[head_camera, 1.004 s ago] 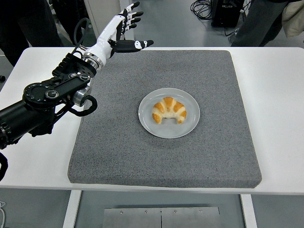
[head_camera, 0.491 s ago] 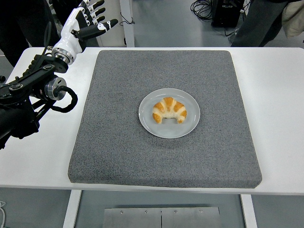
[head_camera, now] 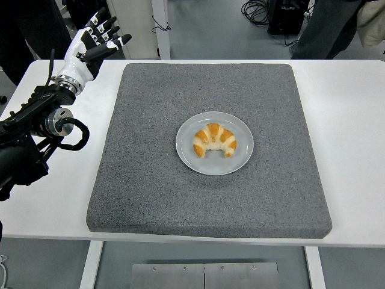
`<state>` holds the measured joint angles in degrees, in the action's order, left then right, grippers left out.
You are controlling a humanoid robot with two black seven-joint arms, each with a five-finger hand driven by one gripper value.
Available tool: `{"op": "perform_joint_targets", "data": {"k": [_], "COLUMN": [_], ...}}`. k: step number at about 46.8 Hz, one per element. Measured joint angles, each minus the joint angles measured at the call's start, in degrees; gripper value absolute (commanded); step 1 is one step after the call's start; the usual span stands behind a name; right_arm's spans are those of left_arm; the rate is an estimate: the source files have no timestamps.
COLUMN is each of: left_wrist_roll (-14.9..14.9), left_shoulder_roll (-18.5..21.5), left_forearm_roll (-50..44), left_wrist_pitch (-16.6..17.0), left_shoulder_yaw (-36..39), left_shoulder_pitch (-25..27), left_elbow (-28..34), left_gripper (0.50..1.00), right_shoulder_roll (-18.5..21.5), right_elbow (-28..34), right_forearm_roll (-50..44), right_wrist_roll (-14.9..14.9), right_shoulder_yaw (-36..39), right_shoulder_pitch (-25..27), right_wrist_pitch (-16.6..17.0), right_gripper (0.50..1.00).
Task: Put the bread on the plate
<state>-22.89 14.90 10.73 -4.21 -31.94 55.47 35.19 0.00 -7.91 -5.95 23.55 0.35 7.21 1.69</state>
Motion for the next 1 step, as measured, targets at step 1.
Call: {"op": "perform_joint_targets", "data": {"k": [1], "left_wrist_roll": [-0.02], "left_shoulder_roll": [-0.17], "left_forearm_roll": [0.0], "left_wrist_pitch": [-0.02], "left_shoulder_yaw": [0.04], "left_shoulder_pitch": [0.0], "left_elbow": [-0.11], "left_gripper": [0.919], "right_shoulder_roll": [0.0], "right_elbow": [-0.01], "right_forearm_roll": [0.0], "right_wrist_roll": [0.0], "right_shoulder_yaw": [0.0], "right_shoulder_pitch": [0.01], "right_wrist_pitch": [0.0], "right_gripper": [1.0]}}
